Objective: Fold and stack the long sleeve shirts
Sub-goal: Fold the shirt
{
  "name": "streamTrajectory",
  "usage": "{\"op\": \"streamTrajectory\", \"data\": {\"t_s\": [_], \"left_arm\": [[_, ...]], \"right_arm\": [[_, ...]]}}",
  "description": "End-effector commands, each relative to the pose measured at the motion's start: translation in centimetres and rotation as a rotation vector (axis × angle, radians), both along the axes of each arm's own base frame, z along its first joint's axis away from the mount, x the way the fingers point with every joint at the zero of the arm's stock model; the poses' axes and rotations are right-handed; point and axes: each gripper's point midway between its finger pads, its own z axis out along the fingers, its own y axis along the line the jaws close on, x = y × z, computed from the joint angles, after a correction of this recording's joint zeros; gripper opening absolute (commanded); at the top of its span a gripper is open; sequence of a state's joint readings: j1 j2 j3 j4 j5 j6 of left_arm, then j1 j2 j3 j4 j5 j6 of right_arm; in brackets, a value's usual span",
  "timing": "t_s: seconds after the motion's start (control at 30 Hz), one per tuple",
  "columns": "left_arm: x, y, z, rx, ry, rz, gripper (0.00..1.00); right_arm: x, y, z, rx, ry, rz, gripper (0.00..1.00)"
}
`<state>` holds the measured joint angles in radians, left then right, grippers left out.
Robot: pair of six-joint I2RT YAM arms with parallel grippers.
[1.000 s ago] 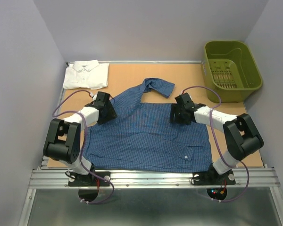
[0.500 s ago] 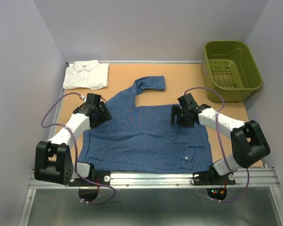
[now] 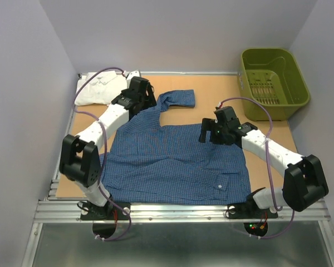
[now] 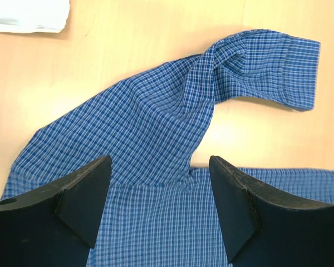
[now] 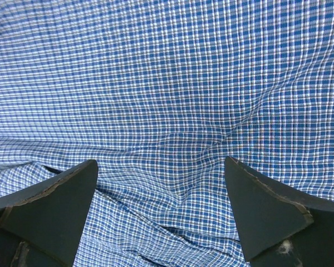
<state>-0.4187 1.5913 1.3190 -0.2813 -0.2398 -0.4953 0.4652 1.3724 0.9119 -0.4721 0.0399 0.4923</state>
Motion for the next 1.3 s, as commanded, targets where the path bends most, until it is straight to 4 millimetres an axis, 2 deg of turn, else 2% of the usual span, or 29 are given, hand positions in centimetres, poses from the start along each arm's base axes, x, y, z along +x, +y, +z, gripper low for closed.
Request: {"op": "streamTrajectory", "data": {"t_s": [0.0, 0.03, 0.07, 0.1, 0.33, 0.53, 0.6, 0.63, 0.77, 0.93, 1.07, 1.1, 1.17, 1.2, 1.23, 1.27], "left_arm": [[2.7, -1.5, 2.0, 0.045, -0.062, 0.053, 0.81], [3.3, -1.8, 0.6, 0.076, -0.039, 0.061, 0.81], [3.8, -2.2, 0.4, 0.089, -0.039, 0.064, 0.8], [4.6, -3.5, 0.1, 0.096, -0.042, 0.053, 0.8], [7.7, -5.7, -2.0, 0.17, -0.059, 0.074, 0.78], [9.6, -5.6, -4.9, 0.255, -0.043, 0.126, 0.72], [10.1, -5.2, -4.9, 0.281, -0.048, 0.152, 0.7], [10.2, -5.1, -5.8, 0.303, -0.035, 0.155, 0.68], [10.9, -5.2, -6.7, 0.333, -0.026, 0.15, 0.64], [11.4, -5.9, -8.1, 0.336, -0.009, 0.12, 0.51], [11.5, -6.1, -8.0, 0.332, -0.011, 0.113, 0.37], [11.5, -5.7, -7.7, 0.346, -0.019, 0.125, 0.31], [11.6, -4.7, -6.5, 0.394, -0.034, 0.143, 0.24], [11.7, -4.1, -5.9, 0.415, -0.038, 0.159, 0.18], [12.0, -3.6, -4.0, 0.425, -0.062, 0.18, 0.15], [12.0, -1.8, -2.8, 0.462, -0.067, 0.226, 0.12]], "right_arm": [[0.1, 0.2, 1.7, 0.02, -0.049, 0.025, 1.0], [0.0, 0.2, 1.6, 0.018, -0.048, 0.028, 1.0], [-0.1, 0.2, 1.7, 0.022, -0.051, 0.033, 1.0], [-0.2, 0.2, 1.7, 0.022, -0.05, 0.034, 1.0], [-0.8, 0.1, 0.6, 0.011, -0.022, 0.049, 1.0], [-0.8, 0.0, 0.8, 0.008, -0.031, 0.063, 1.0], [-0.9, 0.0, 1.1, 0.009, -0.038, 0.066, 1.0], [-1.0, 0.0, 1.0, 0.008, -0.039, 0.067, 1.0], [-1.2, -0.2, 0.7, 0.003, -0.031, 0.069, 1.0], [-1.5, 0.2, 0.6, 0.021, -0.021, 0.085, 1.0], [-1.5, 0.1, 0.3, 0.015, -0.012, 0.084, 1.0], [-1.5, 0.2, 0.3, 0.016, -0.01, 0.085, 1.0], [-1.5, 0.3, 0.3, 0.017, -0.008, 0.088, 1.0], [-1.4, 0.3, 0.3, 0.017, -0.008, 0.088, 1.0], [-1.4, 0.3, 0.3, 0.017, -0.01, 0.092, 1.0], [-1.3, 0.3, 0.4, 0.015, -0.012, 0.09, 1.0]]}}
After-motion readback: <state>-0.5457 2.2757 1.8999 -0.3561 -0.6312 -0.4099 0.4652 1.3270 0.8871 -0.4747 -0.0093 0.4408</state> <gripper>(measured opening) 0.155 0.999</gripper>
